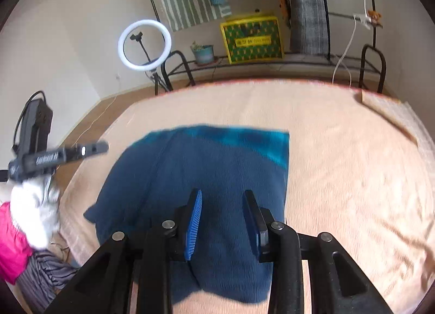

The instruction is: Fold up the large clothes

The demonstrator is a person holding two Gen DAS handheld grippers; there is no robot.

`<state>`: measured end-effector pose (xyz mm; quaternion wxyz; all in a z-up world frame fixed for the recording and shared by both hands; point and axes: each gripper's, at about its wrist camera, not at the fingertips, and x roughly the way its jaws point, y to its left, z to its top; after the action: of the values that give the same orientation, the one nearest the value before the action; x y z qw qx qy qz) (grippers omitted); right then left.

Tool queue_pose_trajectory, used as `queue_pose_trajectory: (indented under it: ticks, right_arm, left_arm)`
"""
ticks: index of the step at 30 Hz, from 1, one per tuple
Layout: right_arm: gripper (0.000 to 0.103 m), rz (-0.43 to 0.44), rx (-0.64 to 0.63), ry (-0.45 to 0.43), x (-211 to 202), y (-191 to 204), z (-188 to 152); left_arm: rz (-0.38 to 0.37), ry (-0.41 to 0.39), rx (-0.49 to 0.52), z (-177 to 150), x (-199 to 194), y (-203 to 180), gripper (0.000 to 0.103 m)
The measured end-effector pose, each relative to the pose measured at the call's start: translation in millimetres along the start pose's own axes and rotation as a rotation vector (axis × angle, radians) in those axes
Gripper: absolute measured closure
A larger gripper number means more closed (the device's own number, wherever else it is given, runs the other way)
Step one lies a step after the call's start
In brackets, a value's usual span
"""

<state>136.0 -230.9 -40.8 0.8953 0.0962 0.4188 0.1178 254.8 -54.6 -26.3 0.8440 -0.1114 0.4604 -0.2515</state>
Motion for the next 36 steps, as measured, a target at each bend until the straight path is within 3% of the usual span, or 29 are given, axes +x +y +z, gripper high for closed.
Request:
queue_pose_trajectory:
  ticks: [3,7,10,13,17,21,23,27,29,36]
  right_arm:
    - [0.071,0.035,-0.001,-0.022,19,12,22]
    - [0.071,0.036,0.061,-0.027,58,14,35]
    - [0.077,-0.018,0.016,0.082,91,18,31]
    - [0.079,-0.067,-0.080,0.133,110,19,13]
    - [0.079,-0.039,-0.026,0.130,102,10,15]
    - [0.077,-0.003,0.016,0.108,59,5,19]
    - [0.077,0.044,0.033,0.119,36,-1,6]
    - [0.077,0.021,0.027,0.225,32,-12,-39]
    - [0.076,0.023,0.026,0.267,37,-20,-59]
    - [0.074,0.061,0.073,0.289,19,-35,-87]
  left_arm:
    - [-0.028,0.004,-0.010,13,16,-14,0.057]
    - [-0.009,0.027,0.028,18,44,-19,0.057]
    - [0.043,0.138,0.065,1,89,-8,0.057]
    - [0.007,0.111,0.053,-12,93,0,0.057]
    - [0.025,0.110,0.047,-9,79,-2,0.058]
    - [0.013,0.067,0.031,-10,30,-4,0.058]
    - [0.021,0.072,0.051,-24,16,-2,0.058]
    - [0.032,0.152,0.035,-64,15,17,0.058]
    - [-0.007,0.143,0.000,-82,15,30,0.058]
    - [-0.029,0.163,-0.015,-87,-1,34,0.058]
